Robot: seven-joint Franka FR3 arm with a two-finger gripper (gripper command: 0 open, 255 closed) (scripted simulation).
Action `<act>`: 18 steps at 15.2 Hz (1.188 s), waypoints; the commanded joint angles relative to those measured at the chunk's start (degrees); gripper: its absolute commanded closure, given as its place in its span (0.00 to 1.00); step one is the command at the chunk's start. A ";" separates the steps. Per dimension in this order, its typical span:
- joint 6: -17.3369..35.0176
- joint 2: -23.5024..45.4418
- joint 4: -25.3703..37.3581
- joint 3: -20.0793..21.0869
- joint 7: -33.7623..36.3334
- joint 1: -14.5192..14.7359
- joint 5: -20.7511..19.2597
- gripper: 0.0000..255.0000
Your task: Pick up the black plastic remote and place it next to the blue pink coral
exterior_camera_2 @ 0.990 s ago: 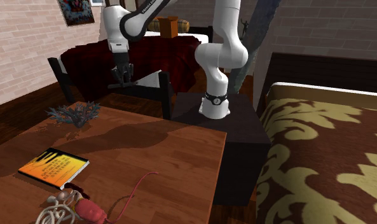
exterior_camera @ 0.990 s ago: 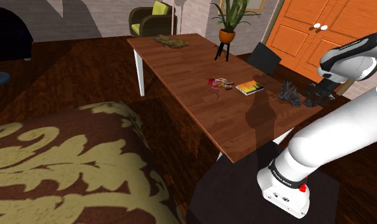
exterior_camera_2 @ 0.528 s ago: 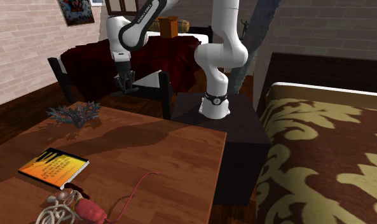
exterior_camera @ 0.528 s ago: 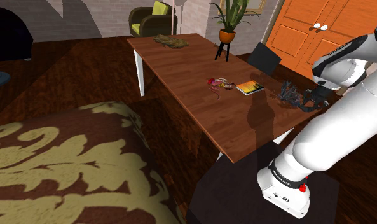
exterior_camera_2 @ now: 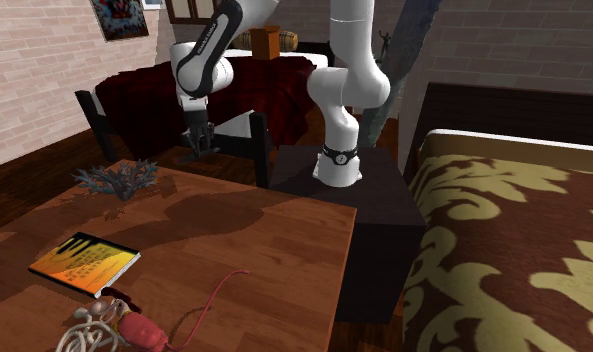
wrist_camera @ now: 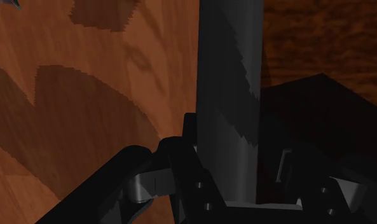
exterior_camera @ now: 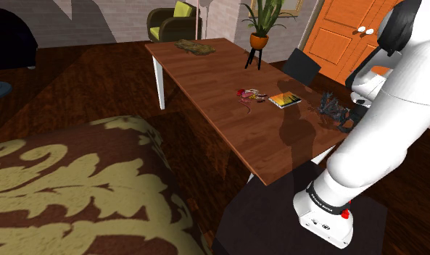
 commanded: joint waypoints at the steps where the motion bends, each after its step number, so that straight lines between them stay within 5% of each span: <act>1: 1.75 0.19 -0.33 8.60 -0.50 -8.32 0.09 1.00; 6: 5.91 1.68 -0.64 28.38 -0.50 -27.65 -0.22 1.00; 10: 9.15 3.75 -0.64 40.27 -0.50 -39.27 -0.53 1.00; 15: 13.48 7.45 -0.28 51.36 -0.50 -50.10 -1.02 1.00; 18: 13.48 7.45 -0.28 51.36 -0.50 -50.10 -1.02 1.00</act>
